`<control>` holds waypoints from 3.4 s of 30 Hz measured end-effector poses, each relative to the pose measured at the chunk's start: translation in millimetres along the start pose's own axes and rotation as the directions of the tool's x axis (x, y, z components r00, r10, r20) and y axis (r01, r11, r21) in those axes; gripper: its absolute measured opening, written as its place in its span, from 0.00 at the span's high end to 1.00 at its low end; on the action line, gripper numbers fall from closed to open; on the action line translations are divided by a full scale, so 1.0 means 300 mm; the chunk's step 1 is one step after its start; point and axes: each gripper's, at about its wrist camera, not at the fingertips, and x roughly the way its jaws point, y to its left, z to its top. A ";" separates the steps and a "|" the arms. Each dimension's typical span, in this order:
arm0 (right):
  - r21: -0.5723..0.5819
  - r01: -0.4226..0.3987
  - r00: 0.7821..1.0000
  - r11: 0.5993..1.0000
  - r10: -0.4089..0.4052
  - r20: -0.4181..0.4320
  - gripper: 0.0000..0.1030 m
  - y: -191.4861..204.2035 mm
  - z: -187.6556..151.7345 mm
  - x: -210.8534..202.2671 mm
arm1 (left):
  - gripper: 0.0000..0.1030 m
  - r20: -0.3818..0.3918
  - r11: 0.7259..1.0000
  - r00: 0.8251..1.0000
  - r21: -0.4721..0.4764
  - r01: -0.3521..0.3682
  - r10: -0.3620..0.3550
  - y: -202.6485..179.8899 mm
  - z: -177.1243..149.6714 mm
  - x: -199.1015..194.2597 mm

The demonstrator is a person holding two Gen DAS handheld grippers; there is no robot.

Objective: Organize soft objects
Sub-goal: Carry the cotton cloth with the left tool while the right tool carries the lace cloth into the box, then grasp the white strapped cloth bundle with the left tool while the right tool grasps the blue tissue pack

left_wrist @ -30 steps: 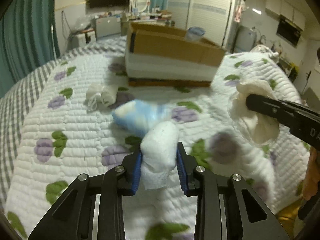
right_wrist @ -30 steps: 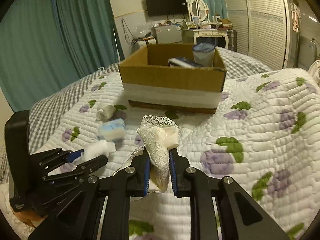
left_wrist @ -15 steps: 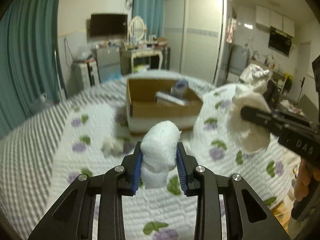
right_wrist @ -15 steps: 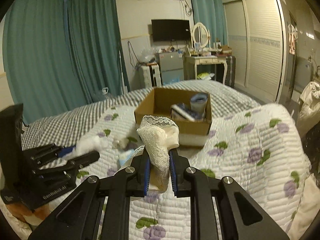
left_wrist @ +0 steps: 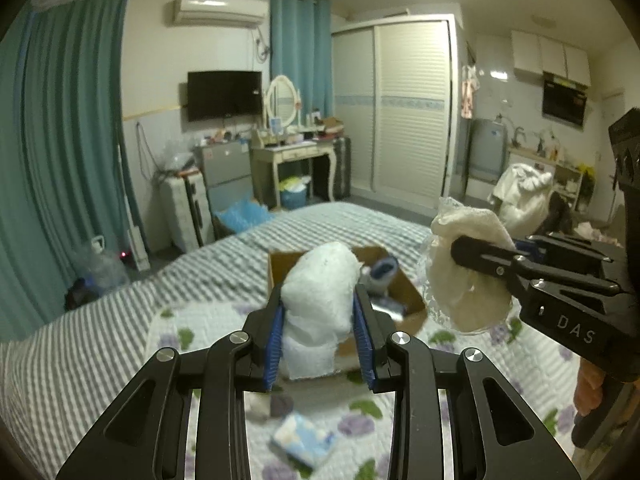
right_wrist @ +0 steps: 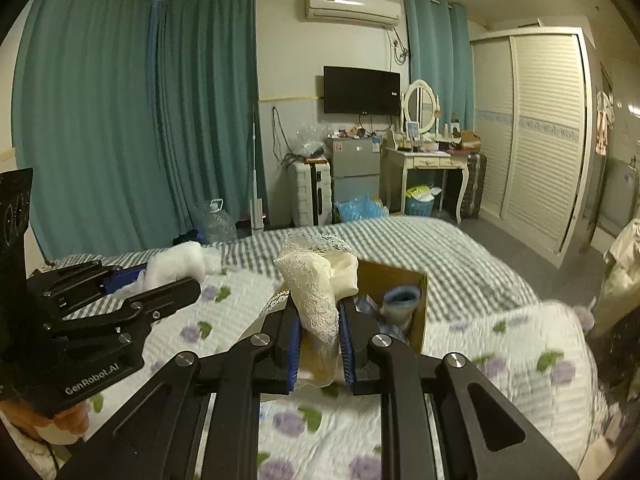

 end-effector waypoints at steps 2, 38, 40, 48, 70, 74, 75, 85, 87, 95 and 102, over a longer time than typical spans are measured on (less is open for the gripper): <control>-0.004 0.003 1.000 1.000 -0.003 0.005 0.84 -0.016 0.034 0.034 | 0.70 -0.006 1.000 1.000 0.004 -0.005 0.005 0.004 0.027 0.058; 0.126 0.082 0.994 0.989 -0.072 -0.083 0.40 -0.325 0.098 0.595 | 0.17 -0.064 0.996 0.994 0.037 -0.087 0.089 -0.014 0.037 0.462; 0.111 0.090 0.995 0.990 -0.084 -0.062 0.39 -0.304 0.135 0.504 | 0.17 -0.026 0.996 0.995 0.017 -0.093 0.093 0.000 0.088 0.353; 0.064 0.107 0.994 0.992 -0.109 0.025 0.31 -0.156 0.299 0.090 | 0.06 0.122 0.993 0.986 -0.032 -0.110 0.113 0.056 0.242 -0.087; 0.059 0.047 0.992 0.997 -0.040 -0.116 0.00 0.241 -0.305 0.198 | 0.05 -0.105 0.997 0.991 0.036 -0.075 0.079 0.332 -0.265 0.034; 0.098 0.012 0.978 0.995 0.009 -0.207 0.00 0.259 -0.427 0.374 | 0.05 -0.158 0.997 0.986 -0.046 -0.067 0.059 0.406 -0.354 0.137; 0.105 0.005 0.975 0.994 0.019 -0.221 0.00 0.264 -0.452 0.402 | 0.05 -0.164 0.997 0.985 -0.054 -0.063 0.053 0.416 -0.375 0.157; 0.120 -0.049 0.941 0.991 0.087 -0.327 0.34 0.314 -0.615 0.602 | 0.05 -0.250 0.997 0.966 0.056 -0.054 0.066 0.406 -0.489 0.248; 0.143 -0.066 0.935 0.988 0.111 -0.337 0.44 0.303 -0.621 0.610 | 0.05 -0.266 0.996 0.961 0.072 -0.058 0.075 0.390 -0.505 0.260; 0.149 0.030 0.966 0.988 0.010 -0.260 0.48 0.212 -0.558 0.534 | 0.06 -0.287 0.996 0.957 0.082 -0.018 0.041 0.284 -0.497 0.307; 0.142 0.116 0.966 0.983 -0.079 -0.247 0.48 0.118 -0.528 0.541 | 0.11 -0.328 0.999 0.945 0.048 -0.003 0.018 0.226 -0.505 0.443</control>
